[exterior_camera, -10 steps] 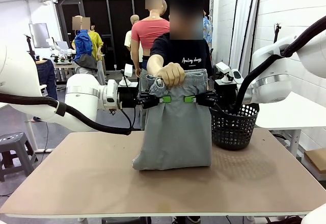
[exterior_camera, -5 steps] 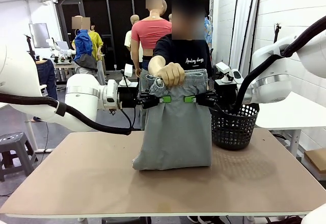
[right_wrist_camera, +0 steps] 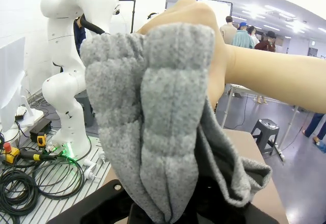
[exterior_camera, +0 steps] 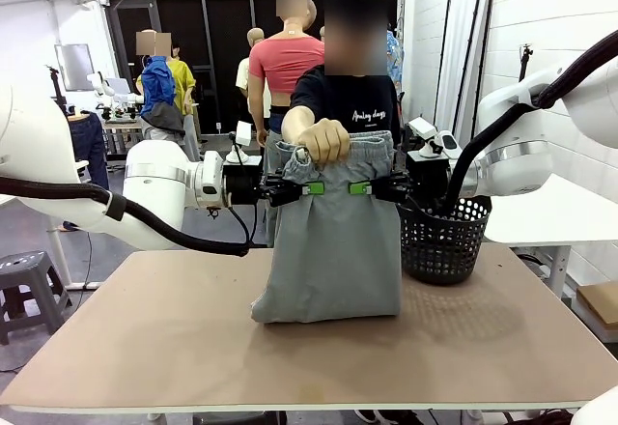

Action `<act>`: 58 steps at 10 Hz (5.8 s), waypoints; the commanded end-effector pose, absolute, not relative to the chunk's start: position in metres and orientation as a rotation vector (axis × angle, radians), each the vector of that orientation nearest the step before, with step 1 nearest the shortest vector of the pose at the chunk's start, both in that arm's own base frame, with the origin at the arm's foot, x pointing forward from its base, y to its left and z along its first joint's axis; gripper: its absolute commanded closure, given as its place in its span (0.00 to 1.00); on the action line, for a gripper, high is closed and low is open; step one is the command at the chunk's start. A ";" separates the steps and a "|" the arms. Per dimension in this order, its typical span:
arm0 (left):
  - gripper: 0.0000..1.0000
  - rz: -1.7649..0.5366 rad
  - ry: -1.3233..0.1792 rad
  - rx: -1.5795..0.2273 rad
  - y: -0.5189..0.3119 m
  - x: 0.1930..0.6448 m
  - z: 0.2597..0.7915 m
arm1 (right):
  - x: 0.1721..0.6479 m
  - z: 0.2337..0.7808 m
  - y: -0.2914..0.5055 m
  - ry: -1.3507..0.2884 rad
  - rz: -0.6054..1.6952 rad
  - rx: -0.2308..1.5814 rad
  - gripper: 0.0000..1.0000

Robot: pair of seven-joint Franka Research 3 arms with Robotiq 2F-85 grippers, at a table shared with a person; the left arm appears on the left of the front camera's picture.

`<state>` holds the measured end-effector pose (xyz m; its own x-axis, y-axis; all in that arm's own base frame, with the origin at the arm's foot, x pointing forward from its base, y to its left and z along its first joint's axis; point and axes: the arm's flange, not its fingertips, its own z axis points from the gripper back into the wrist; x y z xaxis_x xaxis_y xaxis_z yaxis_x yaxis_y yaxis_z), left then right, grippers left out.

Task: Fold the training pants.
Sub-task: Release the ends of the Training pants and then grab the overlapped ends.

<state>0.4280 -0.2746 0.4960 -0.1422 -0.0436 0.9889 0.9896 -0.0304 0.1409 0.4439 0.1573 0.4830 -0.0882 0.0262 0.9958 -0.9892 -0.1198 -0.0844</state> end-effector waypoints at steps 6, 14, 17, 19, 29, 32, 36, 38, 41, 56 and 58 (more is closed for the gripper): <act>1.00 -1.351 -1.266 -1.127 -0.275 0.427 0.497 | 0.443 0.483 0.159 -1.198 1.382 1.236 1.00; 0.09 -1.345 -1.280 -1.119 -0.272 0.430 0.497 | 0.445 0.484 0.155 -1.176 1.340 1.258 0.13; 0.00 -1.353 -1.280 -1.121 -0.270 0.428 0.498 | 0.446 0.484 0.156 -1.161 1.338 1.258 0.00; 0.00 -1.355 -1.277 -1.121 -0.269 0.425 0.498 | 0.446 0.484 0.157 -1.153 1.337 1.256 0.00; 0.00 -1.316 -1.311 -1.006 -0.257 0.418 0.493 | 0.443 0.478 0.139 -1.210 1.328 1.138 0.00; 0.00 -1.299 -1.355 -0.915 -0.253 0.413 0.497 | 0.442 0.476 0.128 -1.250 1.304 1.069 0.00; 0.00 -1.232 -1.422 -0.742 -0.251 0.407 0.499 | 0.441 0.479 0.116 -1.389 1.221 0.925 0.00; 0.00 -1.191 -1.430 -0.710 -0.247 0.407 0.500 | 0.442 0.478 0.114 -1.413 1.202 0.909 0.00; 0.00 -1.127 -1.464 -0.632 -0.242 0.403 0.502 | 0.443 0.480 0.113 -1.412 1.189 0.902 0.00; 0.00 -1.358 -1.337 -0.969 -0.265 0.414 0.499 | 0.432 0.474 0.115 -1.103 1.256 1.194 0.00; 0.00 -1.325 -1.302 -0.974 -0.262 0.414 0.495 | 0.428 0.476 0.114 -1.145 1.259 1.190 0.00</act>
